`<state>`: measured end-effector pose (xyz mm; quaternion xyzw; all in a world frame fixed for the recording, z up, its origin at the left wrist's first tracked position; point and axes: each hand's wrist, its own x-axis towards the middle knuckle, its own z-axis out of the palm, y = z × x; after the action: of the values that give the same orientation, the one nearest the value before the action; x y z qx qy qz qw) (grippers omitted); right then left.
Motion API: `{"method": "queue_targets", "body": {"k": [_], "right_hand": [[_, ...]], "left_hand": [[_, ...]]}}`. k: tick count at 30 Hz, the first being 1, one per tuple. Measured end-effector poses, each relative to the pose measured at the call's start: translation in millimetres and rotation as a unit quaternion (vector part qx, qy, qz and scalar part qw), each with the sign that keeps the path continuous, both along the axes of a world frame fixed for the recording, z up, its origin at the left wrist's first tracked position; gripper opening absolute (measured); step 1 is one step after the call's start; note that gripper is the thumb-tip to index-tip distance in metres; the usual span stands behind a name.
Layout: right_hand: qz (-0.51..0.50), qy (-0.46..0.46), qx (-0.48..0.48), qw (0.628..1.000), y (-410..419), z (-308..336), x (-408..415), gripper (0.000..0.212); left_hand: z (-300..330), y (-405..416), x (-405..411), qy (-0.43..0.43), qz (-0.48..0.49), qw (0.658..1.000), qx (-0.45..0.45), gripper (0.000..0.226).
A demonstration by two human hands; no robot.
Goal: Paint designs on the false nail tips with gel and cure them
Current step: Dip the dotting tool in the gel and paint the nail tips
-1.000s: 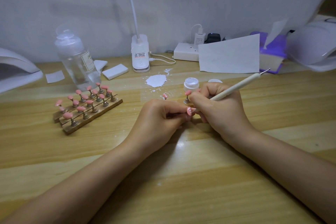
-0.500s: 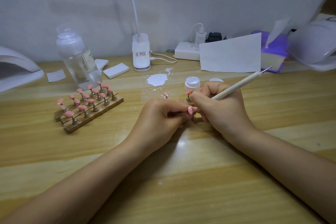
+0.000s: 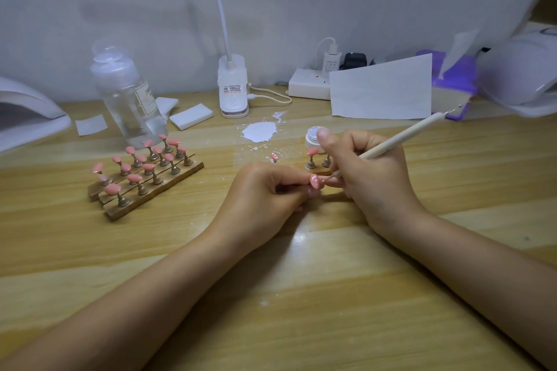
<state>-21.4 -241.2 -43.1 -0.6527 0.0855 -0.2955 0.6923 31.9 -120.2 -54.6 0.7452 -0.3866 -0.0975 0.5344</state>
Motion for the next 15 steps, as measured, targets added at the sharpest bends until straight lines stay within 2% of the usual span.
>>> {"method": "queue_targets", "body": {"k": [3,7,15], "right_hand": [[0.006,0.004,0.046,0.999,-3.4,0.8,1.2,0.038],[0.028,0.016,0.015,0.999,-8.0,0.3,-1.0,0.021],[0.063,0.032,-0.008,0.997,-8.4,-2.3,-5.0,0.035]], "left_hand": [[0.1,0.4,0.0,0.018,0.011,1.0,-0.002,0.012],[1.4,1.3,-0.8,0.053,0.015,0.998,-0.016,0.011],[5.6,1.8,-2.1,0.11,0.031,0.992,-0.056,0.018]]}}
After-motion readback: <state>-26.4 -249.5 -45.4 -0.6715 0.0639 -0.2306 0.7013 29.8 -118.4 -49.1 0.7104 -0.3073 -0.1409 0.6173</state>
